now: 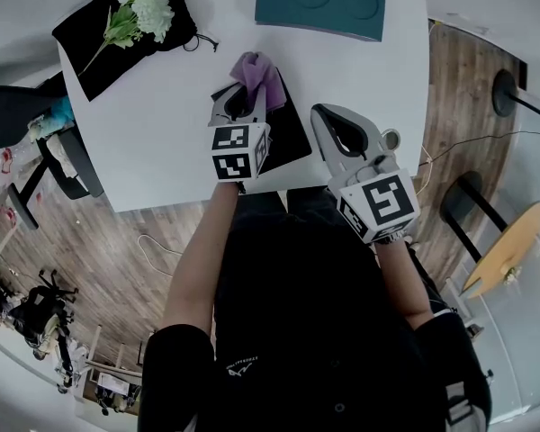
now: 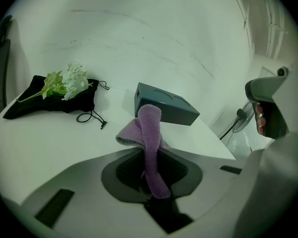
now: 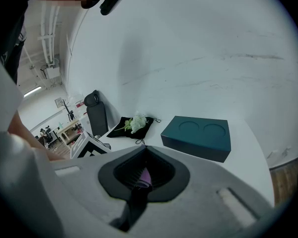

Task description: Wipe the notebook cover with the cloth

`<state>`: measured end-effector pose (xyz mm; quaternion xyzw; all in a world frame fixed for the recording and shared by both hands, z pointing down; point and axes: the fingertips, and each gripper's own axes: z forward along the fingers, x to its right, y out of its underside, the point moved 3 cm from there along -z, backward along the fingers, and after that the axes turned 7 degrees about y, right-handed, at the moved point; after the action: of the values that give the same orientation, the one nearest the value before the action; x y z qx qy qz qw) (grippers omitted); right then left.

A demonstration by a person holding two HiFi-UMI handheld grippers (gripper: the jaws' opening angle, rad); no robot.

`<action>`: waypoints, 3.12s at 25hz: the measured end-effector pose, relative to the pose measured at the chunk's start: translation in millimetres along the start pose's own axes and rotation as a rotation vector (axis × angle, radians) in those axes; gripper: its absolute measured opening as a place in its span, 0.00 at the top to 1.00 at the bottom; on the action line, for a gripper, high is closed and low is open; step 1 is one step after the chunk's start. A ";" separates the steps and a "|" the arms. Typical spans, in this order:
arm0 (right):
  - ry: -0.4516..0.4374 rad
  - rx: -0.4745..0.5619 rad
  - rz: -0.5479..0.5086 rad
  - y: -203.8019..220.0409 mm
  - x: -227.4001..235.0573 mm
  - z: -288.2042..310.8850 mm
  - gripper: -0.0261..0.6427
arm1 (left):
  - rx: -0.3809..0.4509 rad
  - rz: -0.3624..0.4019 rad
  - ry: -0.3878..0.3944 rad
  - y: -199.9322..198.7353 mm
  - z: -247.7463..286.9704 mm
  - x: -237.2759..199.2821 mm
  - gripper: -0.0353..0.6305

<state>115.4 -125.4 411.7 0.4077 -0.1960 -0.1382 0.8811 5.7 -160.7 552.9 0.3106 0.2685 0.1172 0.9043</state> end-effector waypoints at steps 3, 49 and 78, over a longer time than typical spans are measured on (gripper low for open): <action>-0.003 -0.001 -0.003 0.2 -2.2 0.6 0.96 | 0.000 -0.003 -0.007 1.9 -2.7 -2.0 0.85; -0.090 -0.014 -0.083 1.1 -33.9 5.2 0.96 | 0.025 -0.061 -0.135 23.0 -52.3 -47.0 0.84; -0.127 -0.031 -0.123 9.3 -39.4 -2.0 0.96 | 0.019 -0.061 -0.251 34.4 -77.9 -63.8 0.84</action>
<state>82.2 -102.3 408.5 0.3957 -0.2239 -0.2204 0.8630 -92.2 -119.2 549.1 0.3230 0.1637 0.0471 0.9309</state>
